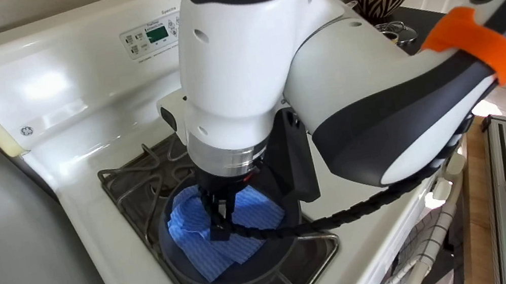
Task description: Use the towel to wipe the pan.
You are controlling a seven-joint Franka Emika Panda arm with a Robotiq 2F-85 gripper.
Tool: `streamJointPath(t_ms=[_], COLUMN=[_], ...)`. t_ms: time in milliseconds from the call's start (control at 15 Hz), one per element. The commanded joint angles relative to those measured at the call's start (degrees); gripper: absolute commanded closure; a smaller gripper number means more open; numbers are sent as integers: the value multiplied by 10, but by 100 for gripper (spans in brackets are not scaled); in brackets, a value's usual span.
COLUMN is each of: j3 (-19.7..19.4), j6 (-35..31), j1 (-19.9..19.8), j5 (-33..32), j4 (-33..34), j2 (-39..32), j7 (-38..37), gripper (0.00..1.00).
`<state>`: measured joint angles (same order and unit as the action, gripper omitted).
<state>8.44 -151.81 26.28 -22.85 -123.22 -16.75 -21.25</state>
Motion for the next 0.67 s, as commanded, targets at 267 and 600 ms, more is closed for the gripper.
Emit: streamJointPath(t_ms=[267,600], j3=[24,53], j6=[110,174], j1=[-20,-46], j5=[39,125], j4=[-34,-71], j2=[99,182], j7=[3,19], gripper=[100,100])
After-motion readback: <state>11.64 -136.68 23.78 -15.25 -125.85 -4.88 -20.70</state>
